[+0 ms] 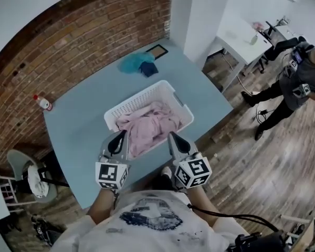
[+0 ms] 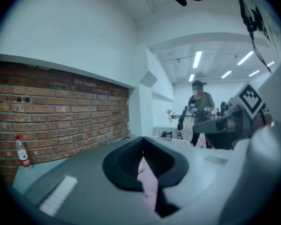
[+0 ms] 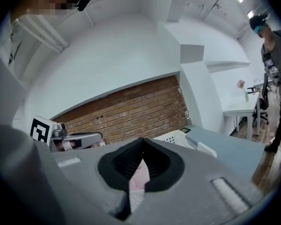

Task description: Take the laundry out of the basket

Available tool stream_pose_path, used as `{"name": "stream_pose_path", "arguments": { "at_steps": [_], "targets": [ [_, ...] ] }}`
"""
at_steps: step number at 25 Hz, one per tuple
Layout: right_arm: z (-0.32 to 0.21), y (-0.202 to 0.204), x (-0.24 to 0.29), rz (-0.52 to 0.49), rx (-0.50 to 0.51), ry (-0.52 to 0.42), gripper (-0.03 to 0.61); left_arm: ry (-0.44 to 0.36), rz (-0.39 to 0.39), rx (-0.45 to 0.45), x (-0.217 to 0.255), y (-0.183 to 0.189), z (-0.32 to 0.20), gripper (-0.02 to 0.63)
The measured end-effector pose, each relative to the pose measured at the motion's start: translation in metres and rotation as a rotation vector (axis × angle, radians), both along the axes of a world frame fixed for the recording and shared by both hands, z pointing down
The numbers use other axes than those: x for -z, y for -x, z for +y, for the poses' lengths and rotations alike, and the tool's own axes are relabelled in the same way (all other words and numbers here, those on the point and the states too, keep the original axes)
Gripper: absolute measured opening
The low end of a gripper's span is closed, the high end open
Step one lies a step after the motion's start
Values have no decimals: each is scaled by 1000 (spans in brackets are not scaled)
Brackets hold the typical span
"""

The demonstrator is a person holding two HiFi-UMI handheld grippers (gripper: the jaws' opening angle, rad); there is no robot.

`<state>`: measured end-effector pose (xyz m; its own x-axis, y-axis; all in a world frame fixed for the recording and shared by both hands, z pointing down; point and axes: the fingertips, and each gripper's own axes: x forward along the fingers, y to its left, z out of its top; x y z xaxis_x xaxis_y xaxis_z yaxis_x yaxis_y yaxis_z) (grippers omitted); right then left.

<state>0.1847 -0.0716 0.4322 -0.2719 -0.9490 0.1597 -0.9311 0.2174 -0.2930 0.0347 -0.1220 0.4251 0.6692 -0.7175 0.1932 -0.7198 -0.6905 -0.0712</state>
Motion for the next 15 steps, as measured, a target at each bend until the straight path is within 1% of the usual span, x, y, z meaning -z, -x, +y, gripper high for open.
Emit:
{"name": "stream_pose_path", "arguments": {
  "at_steps": [4,8,11,15],
  "targets": [
    [-41,-16,-10,-14,93,15,-3,12,-17,88,-8,-10,-26,-8],
    [-71,-26,-16,-12,158,16,-3,12,-30,149,-12,-13,-45,-8],
    [-84,-29,-16,-20,184,16,-3,24,-45,155,-17,-15,-53,-8],
    [-95,-30,-16,-15,203,15,-3,43,-52,116,-25,-24,-59,-8]
  ]
}}
